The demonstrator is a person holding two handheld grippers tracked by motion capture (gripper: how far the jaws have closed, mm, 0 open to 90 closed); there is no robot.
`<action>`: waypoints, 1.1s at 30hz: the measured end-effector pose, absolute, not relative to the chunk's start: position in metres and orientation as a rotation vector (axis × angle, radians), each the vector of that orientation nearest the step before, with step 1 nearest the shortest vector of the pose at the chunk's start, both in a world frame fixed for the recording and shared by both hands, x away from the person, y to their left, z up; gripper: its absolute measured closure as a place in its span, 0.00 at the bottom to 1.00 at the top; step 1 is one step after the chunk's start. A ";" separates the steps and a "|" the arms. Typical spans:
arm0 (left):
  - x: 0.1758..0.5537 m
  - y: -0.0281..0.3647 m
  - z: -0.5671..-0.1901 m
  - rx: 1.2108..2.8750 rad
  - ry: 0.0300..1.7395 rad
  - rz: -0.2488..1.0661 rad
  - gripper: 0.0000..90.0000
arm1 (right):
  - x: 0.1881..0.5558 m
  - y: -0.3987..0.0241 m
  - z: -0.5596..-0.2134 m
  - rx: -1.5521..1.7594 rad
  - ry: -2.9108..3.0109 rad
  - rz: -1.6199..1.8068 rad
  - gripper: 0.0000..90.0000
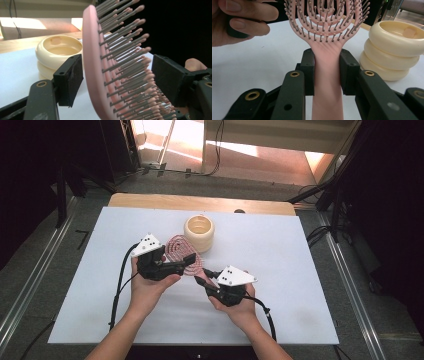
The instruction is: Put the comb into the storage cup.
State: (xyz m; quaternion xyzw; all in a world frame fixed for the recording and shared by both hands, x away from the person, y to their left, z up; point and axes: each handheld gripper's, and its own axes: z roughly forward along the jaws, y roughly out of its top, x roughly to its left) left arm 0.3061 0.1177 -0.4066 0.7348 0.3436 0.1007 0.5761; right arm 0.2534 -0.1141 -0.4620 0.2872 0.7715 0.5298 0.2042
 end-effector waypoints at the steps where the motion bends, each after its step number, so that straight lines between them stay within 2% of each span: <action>1: 0.306 0.117 -0.407 1.717 0.803 0.225 0.33 | 0.253 -0.114 -0.462 0.798 2.152 1.478 0.75; 12: 0.309 0.118 -0.408 1.716 0.798 0.151 0.45 | 0.253 -0.114 -0.463 0.789 2.139 1.451 0.75; 16: 0.309 0.117 -0.408 1.717 0.788 0.124 0.54 | 0.253 -0.114 -0.464 0.783 2.126 1.442 0.75; 22: 0.310 0.118 -0.408 1.709 0.792 0.092 0.57 | 0.253 -0.114 -0.466 0.765 2.116 1.436 0.75; 30: 0.306 0.119 -0.403 1.691 0.734 0.086 0.68 | 0.255 -0.112 -0.471 0.714 2.107 1.446 0.75; 33: 0.306 0.118 -0.402 1.697 0.718 0.085 0.70 | 0.256 -0.112 -0.471 0.713 2.110 1.452 0.74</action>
